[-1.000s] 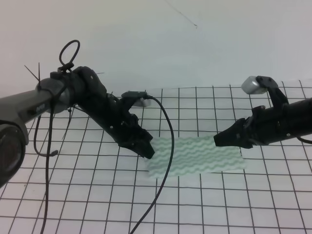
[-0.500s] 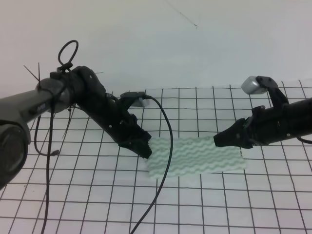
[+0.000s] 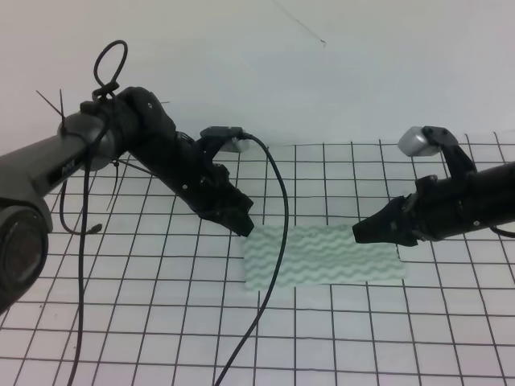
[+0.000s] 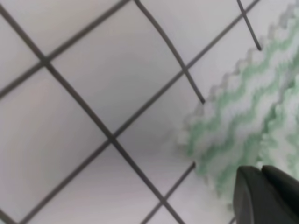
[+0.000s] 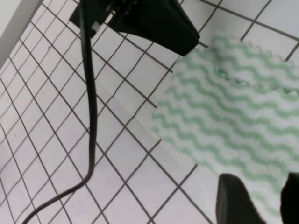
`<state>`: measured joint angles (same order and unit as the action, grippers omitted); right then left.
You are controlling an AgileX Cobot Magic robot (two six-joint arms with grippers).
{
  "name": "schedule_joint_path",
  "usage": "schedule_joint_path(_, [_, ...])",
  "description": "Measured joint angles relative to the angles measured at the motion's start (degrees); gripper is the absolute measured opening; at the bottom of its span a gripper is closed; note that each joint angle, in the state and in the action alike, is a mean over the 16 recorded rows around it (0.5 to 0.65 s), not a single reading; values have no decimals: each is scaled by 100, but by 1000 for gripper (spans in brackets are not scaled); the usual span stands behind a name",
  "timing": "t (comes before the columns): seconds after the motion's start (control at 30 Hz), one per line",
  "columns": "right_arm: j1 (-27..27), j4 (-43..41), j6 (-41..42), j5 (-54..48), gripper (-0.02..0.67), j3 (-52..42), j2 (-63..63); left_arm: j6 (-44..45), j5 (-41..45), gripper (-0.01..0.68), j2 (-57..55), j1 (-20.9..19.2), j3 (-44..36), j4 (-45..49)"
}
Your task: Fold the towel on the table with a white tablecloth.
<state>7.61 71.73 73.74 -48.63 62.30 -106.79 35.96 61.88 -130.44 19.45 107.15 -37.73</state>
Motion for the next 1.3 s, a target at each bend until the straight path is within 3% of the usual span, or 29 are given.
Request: schedule_joint_path(1.3, [0, -57, -87, -71, 229, 0, 0, 252, -611, 3, -54, 48, 11, -78])
